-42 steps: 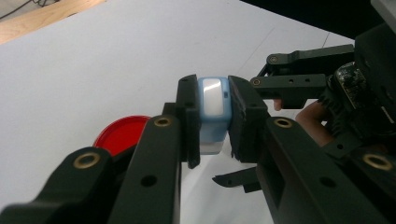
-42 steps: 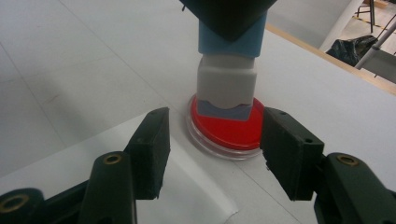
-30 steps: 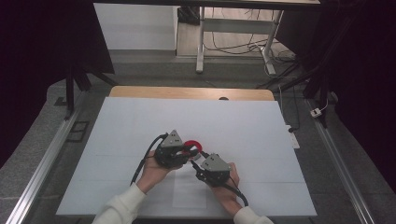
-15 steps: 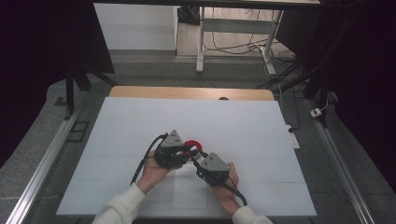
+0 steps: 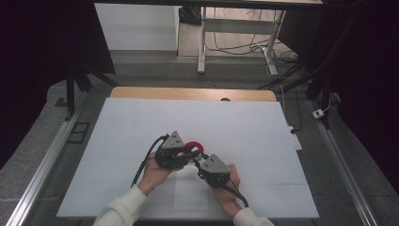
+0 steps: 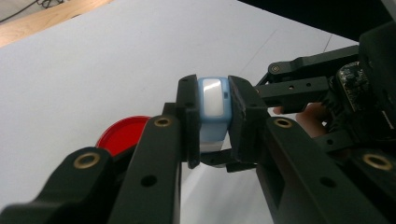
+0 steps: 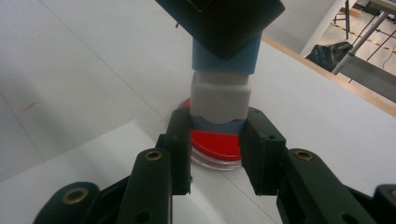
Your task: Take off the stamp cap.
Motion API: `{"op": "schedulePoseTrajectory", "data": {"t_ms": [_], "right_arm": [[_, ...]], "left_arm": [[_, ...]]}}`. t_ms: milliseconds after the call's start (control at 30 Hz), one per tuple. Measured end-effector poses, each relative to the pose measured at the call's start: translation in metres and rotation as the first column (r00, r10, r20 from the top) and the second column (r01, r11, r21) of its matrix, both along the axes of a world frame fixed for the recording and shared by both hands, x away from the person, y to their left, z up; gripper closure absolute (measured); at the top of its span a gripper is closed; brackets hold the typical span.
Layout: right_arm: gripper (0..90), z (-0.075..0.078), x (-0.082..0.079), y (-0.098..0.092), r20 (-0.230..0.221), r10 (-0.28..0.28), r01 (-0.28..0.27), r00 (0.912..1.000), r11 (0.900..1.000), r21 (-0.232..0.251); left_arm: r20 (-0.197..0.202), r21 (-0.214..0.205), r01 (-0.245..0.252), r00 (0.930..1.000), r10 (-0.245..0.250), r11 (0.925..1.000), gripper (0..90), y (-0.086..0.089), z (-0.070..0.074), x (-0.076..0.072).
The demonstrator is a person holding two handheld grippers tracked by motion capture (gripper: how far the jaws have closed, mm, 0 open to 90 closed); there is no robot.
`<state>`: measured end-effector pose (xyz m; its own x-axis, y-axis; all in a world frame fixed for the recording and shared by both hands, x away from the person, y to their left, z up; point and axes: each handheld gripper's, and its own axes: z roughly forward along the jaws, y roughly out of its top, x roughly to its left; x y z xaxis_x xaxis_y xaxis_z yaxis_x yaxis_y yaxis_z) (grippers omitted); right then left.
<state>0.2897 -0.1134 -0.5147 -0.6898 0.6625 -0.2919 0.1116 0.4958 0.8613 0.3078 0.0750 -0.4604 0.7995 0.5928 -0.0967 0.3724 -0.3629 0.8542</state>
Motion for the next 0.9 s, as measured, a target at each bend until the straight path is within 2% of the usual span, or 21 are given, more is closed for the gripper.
{"op": "schedulePoseTrajectory", "data": {"t_ms": [433, 900], "right_arm": [[65.6, 0.0004, -0.0009, 0.0004, 0.009, -0.008, 0.008, 0.9999, 0.9999, -0.014], [65.7, -0.0007, -0.0021, 0.0007, 0.007, -0.016, 0.016, 0.9998, 0.9998, -0.008]], "left_arm": [[0.003, 0.0, -0.002, 1.0, 0.002, 1.0, 75.5, 0.0001, -0.0002, -0.0004], [-0.002, -0.001, -0.003, 1.0, 0.003, 1.0, 75.5, 0.0004, -0.0006, -0.0003]]}}
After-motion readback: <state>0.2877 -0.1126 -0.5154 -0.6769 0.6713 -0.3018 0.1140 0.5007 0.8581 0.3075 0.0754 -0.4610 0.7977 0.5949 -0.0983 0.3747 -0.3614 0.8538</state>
